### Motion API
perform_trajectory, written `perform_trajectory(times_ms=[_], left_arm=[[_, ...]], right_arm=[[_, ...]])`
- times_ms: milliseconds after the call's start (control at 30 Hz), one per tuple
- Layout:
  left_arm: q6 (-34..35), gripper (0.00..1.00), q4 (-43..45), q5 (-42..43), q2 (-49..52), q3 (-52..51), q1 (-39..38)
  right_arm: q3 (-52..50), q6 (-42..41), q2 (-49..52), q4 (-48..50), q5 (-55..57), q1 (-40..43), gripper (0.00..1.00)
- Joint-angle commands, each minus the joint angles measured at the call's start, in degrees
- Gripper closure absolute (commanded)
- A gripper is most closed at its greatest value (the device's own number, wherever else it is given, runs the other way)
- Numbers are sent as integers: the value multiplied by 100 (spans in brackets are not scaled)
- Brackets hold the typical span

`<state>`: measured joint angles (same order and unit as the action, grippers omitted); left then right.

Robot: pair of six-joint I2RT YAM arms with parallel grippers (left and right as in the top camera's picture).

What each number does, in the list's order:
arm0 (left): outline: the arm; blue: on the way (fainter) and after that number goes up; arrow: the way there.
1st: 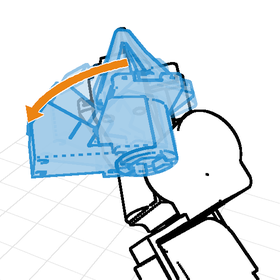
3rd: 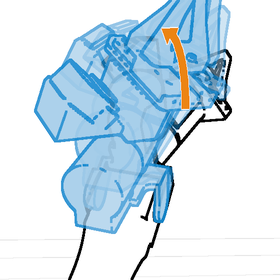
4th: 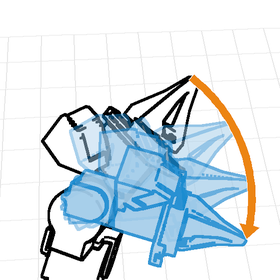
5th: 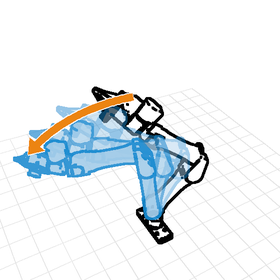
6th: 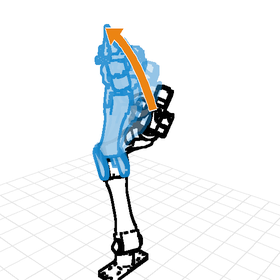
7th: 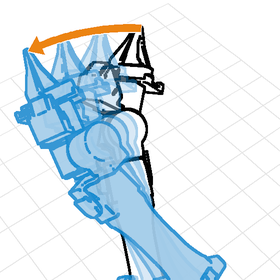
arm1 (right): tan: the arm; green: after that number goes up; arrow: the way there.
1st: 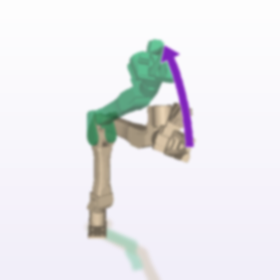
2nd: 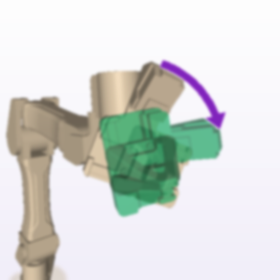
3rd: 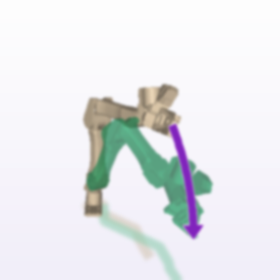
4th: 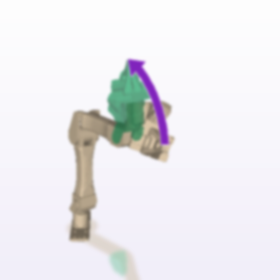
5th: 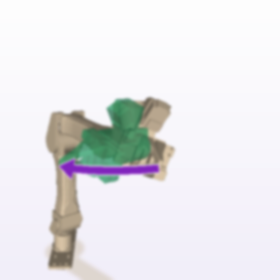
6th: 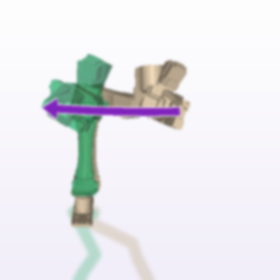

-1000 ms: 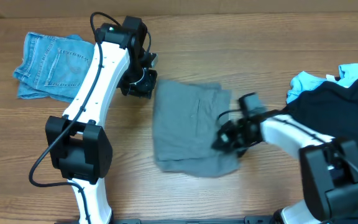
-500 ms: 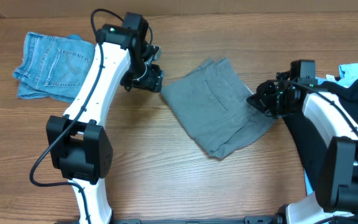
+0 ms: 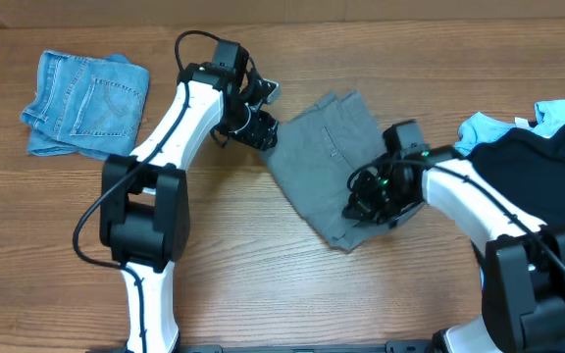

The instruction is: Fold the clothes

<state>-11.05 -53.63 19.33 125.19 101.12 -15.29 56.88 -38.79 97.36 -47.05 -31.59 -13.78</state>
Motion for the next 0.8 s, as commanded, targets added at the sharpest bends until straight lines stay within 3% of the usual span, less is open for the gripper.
perform_trajectory(times_ms=[0,67,100,133,233,500,667,767], left_arm=[[-203,36,186,243,221,-81,-17],[-203,47,131,407,284,-81,-24],[-208,66,-39,518,330,-81,-26],[-208,76,-142,520,341,-81,-28],[-313,96,-599,518,354,-83,-26],[-570,96,-1987,404,354,-83,0],[-535,96,-2583,431,354,-83,-11],[-459,80,-2822,461,352,-83,-13]], right_arm=[[-385,-752,7,251,442,-79,95],[-597,-807,7,398,505,-79,95],[-772,-922,7,481,610,-79,95],[-857,-1005,7,496,656,-79,96],[-1145,-1169,7,629,675,-76,96],[-1217,-1025,-44,-225,1270,184,96],[-774,-741,-50,-1180,2946,603,96],[-372,-450,-50,-1510,3405,876,96]])
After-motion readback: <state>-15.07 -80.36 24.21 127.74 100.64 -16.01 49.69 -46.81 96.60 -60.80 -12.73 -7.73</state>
